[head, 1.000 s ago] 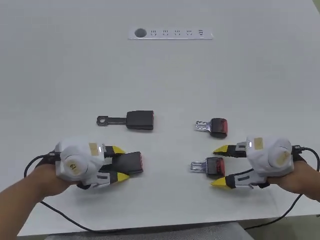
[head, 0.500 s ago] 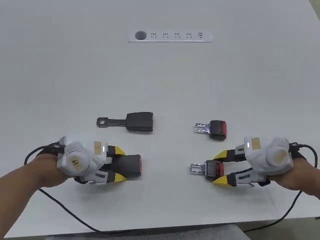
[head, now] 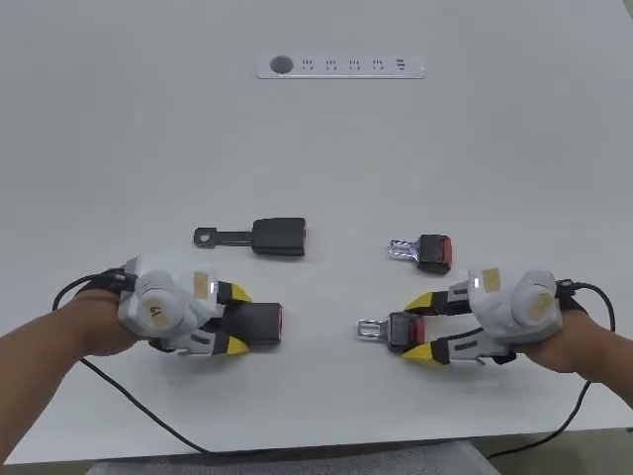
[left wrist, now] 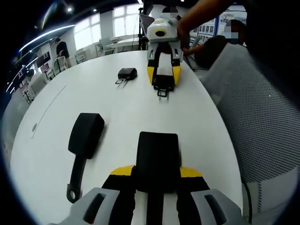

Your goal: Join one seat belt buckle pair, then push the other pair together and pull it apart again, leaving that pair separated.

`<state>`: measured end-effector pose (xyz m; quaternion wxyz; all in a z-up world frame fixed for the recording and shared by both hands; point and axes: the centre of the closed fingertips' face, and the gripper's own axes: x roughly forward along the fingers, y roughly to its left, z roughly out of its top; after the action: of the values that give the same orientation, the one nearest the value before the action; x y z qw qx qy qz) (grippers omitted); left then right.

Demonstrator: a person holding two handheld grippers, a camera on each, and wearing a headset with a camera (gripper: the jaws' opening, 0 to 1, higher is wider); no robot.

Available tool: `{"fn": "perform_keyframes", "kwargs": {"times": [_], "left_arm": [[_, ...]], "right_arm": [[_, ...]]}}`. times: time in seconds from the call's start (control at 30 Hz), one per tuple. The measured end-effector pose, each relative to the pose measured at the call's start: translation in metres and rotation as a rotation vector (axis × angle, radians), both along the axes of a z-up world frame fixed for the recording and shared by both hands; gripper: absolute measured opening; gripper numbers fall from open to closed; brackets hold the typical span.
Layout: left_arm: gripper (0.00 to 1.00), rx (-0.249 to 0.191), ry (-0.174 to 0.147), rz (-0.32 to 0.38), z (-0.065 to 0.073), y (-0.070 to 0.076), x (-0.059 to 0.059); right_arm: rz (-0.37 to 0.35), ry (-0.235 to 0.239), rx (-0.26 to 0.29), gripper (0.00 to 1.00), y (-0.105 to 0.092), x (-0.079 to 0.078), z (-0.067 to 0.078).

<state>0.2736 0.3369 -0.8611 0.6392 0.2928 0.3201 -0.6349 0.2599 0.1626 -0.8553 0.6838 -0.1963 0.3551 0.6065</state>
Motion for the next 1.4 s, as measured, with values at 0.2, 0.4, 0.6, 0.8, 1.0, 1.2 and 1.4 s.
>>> {"fn": "perform_keyframes", "kwargs": {"times": [0.2,0.4,0.6,0.8,1.0,1.2,1.4], "left_arm": [[0.34,0.018,-0.003,-0.003,0.000,-0.001,0.000],[0.34,0.034,-0.005,-0.009,0.000,0.000,0.001],[0.34,0.052,-0.001,-0.018,-0.001,0.000,0.001],[0.34,0.072,-0.007,-0.025,-0.002,-0.001,0.002],[0.34,0.082,-0.010,-0.045,-0.001,-0.002,0.002],[0.34,0.115,-0.012,-0.061,-0.001,-0.003,0.001],[0.34,0.129,-0.011,-0.050,0.000,-0.003,-0.001]], "right_arm": [[0.000,0.027,0.046,0.34,0.031,0.001,0.003],[0.015,0.022,0.063,0.34,0.060,0.006,0.001],[0.024,0.052,0.046,0.33,0.085,0.012,0.001],[0.047,0.035,0.026,0.33,0.103,0.016,0.000],[0.048,0.045,0.032,0.33,0.102,0.012,0.000],[0.012,0.057,0.033,0.33,0.115,0.009,-0.001],[-0.016,0.072,0.031,0.33,0.120,0.012,-0.005]]}}
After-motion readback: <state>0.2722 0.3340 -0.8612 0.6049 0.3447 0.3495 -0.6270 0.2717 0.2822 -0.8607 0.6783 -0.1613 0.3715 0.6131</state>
